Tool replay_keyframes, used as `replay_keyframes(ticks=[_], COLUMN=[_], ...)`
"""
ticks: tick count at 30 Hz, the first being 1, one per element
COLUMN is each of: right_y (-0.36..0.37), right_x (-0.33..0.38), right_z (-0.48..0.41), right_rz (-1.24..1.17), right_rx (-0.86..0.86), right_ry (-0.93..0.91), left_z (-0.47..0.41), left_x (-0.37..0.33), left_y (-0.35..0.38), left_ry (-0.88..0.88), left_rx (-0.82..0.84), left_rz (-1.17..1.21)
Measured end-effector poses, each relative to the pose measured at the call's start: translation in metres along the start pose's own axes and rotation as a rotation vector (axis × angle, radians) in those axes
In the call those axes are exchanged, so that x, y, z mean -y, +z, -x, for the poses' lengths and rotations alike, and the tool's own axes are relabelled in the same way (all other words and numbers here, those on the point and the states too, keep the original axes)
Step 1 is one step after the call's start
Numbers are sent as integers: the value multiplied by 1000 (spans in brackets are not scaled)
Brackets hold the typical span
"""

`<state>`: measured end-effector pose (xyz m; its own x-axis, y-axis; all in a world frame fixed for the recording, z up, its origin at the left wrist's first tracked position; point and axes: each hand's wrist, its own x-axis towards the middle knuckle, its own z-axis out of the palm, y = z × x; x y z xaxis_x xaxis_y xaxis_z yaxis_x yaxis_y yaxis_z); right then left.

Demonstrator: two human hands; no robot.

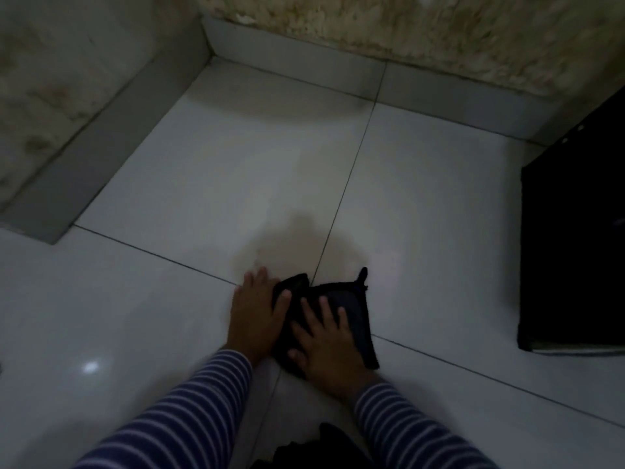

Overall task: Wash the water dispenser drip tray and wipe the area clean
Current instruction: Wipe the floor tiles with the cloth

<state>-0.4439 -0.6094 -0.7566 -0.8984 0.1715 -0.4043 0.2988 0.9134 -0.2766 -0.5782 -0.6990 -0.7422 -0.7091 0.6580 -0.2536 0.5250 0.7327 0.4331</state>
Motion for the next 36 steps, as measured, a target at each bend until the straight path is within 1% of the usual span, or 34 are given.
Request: replay_keyframes(ticks=[1, 2, 3, 5, 6, 7, 9, 11, 12, 14, 15, 17, 19, 20, 23, 25, 27, 28, 32, 34, 36], right_y=[0, -2, -3, -9, -12, -17, -31, -47, -55, -71, -80, -95, -107, -113, -138, -156, -174, -184, -232, -265, -298], right_x=[-11, -21, -30, -37, -33, -25, -5, 13, 20, 26, 27, 26, 23, 21, 13, 5, -2, -5, -10, -6, 0], right_z=[5, 10, 17, 30, 34, 33, 24, 16, 14, 14, 16, 21, 25, 25, 20, 17, 18, 20, 39, 54, 72], right_rz=[6, 8, -9, -101, -157, -216, -363, -516, -568, -646, -708, -960, -1283, -1413, -1589, -1617, -1526, -1472, -1287, -1290, -1356], right_rx=[18, 21, 8, -54, -65, -56, -12, 19, 32, 65, 58, 5, -64, -98, -192, -300, -427, -460, -461, -442, -410], right_ry=[-10, 36, 141, 424, 548, 633, 690, 628, 551, 393, 358, 402, 441, 450, 507, 562, 566, 548, 429, 368, 339], left_z=[9, 20, 30, 44, 45, 43, 34, 29, 28, 28, 30, 32, 28, 24, 9, 2, -5, -8, -10, -5, 4], left_x=[-2, -5, -10, -21, -29, -37, -47, -50, -47, -40, -37, -37, -46, -53, -75, -88, -100, -106, -137, -156, -176], left_y=[-3, -3, -1, 3, 3, 1, -2, -8, -13, -24, -33, -49, -69, -80, -113, -133, -151, -161, -203, -229, -257], left_ry=[12, 9, -9, -88, -138, -199, -311, -319, -340, -424, -487, -591, -599, -577, -467, -400, -352, -328, -224, -170, -122], left_rx=[14, 35, 58, 111, 140, 176, 263, 365, 404, 432, 429, 400, 335, 297, 244, 260, 279, 289, 361, 402, 447], left_rz=[-44, -93, -134, -127, -57, 57, 212, 216, 238, 401, 571, 947, 1219, 1302, 1454, 1516, 1555, 1563, 1512, 1451, 1425])
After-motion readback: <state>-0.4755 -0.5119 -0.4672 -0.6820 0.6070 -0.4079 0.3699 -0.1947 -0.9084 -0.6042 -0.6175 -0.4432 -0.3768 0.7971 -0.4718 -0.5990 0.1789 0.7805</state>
